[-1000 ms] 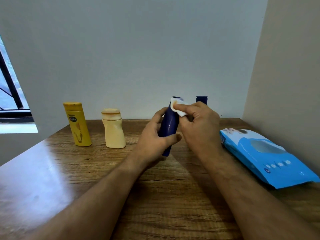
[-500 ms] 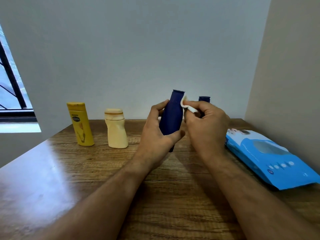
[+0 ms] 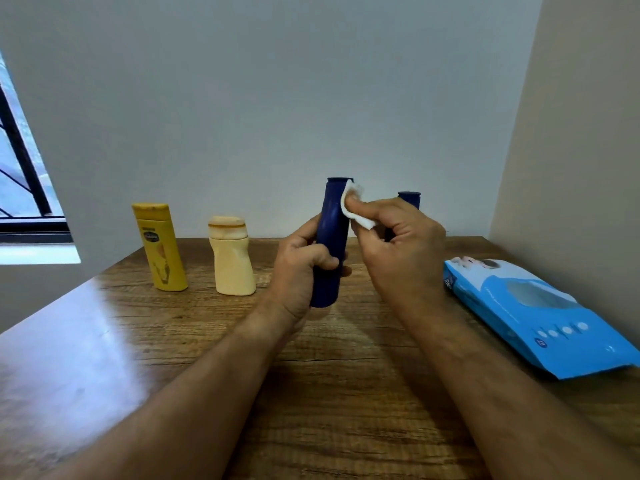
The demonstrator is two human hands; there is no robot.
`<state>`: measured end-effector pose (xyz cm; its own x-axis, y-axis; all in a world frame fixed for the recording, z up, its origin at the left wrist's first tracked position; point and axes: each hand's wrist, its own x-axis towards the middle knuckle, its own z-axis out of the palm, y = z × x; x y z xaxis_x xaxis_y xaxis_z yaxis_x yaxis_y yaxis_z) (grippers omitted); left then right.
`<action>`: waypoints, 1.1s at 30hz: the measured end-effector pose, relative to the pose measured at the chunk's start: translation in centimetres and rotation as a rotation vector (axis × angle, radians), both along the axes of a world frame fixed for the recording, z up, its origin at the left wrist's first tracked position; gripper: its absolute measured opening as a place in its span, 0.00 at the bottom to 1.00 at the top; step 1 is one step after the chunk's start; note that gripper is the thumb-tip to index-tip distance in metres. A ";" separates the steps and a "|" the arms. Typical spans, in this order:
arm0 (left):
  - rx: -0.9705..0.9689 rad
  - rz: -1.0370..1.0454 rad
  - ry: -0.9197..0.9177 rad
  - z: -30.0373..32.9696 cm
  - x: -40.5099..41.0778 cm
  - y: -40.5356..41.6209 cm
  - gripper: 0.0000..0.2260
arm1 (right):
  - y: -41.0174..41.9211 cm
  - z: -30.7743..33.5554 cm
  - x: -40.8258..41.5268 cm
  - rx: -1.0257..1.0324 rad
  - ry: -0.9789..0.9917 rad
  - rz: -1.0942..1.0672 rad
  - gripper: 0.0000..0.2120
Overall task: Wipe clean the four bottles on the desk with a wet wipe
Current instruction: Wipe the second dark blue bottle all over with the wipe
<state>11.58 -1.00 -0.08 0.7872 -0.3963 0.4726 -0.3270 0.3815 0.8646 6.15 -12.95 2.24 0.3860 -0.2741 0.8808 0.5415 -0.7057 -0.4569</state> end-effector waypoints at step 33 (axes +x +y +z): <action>-0.141 0.203 0.301 -0.2 2.0 0.1 0.09 | -0.9 -0.3 0.5 0.033 0.429 0.149 0.10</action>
<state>13.54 -0.91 -0.24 0.9546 -0.1657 0.2476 -0.1481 0.4571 0.8770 6.66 -13.81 1.92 0.7518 -0.2128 0.6241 0.3928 -0.6157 -0.6831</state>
